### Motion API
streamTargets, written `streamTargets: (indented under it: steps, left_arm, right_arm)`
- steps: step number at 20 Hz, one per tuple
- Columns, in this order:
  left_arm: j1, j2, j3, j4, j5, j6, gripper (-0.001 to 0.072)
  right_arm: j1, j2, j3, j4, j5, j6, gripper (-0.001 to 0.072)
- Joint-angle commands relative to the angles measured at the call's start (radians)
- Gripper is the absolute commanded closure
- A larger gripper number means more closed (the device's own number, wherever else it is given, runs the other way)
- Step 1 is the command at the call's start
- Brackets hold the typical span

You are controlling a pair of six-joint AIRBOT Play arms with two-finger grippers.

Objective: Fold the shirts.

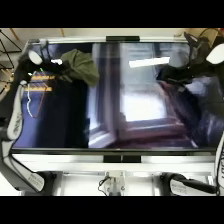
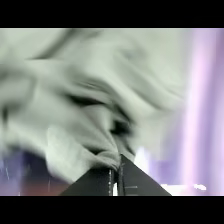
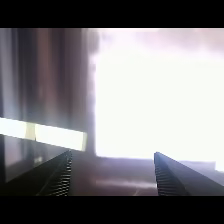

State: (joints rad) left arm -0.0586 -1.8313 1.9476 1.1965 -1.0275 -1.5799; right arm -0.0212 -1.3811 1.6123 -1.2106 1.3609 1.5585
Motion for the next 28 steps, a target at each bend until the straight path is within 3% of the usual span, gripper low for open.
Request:
streamTargets:
  steps: [1, 5, 7, 9, 11, 13, 15, 22, 25, 28]
  left_arm:
    - [-0.099, 0.294, 0.000, -0.019, 0.005, 0.156, 0.0672]
    - [-0.339, 0.632, 0.000, 0.002, 0.061, 0.106, 0.0672]
    - [-0.462, 0.722, 0.000, 0.091, 0.055, 0.019, 0.0672]
    - [-0.551, 0.765, 0.000, 0.208, -0.012, -0.063, 0.0672]
    - [-0.594, 0.766, -0.001, 0.316, -0.171, -0.124, 0.0672]
    - [-0.602, 0.763, -0.053, 0.397, -0.332, -0.140, 0.0672]
    - [-0.601, 0.763, -0.161, 0.457, -0.408, -0.140, 0.0671]
    - [-0.602, 0.763, -0.558, 0.464, -0.333, -0.162, 0.0671]
    - [-0.601, 0.763, -0.629, 0.464, -0.307, -0.171, 0.0671]
    - [-0.600, 0.763, -0.639, 0.464, -0.307, -0.172, 0.0671]
  right_arm:
    - [-0.001, 0.084, 0.001, -0.065, 0.055, -0.024, 0.0094]
    - [-0.001, 0.311, 0.001, -0.247, 0.059, -0.026, 0.0094]
    - [-0.001, 0.428, 0.001, -0.362, 0.071, -0.027, 0.0093]
    - [-0.001, 0.526, 0.001, -0.428, 0.124, -0.043, 0.0093]
    - [-0.001, 0.584, 0.001, -0.435, 0.222, -0.048, 0.0093]
    - [-0.001, 0.595, -0.030, -0.409, 0.312, -0.041, 0.0093]
    - [-0.001, 0.595, -0.149, -0.338, 0.329, -0.030, 0.0093]
    - [0.004, 0.595, -0.928, 0.132, 0.079, -0.027, 0.0093]
    - [0.091, 0.595, -1.136, 0.147, -0.024, -0.029, 0.0092]
    - [0.165, 0.594, -1.203, 0.122, -0.122, 0.006, 0.0092]
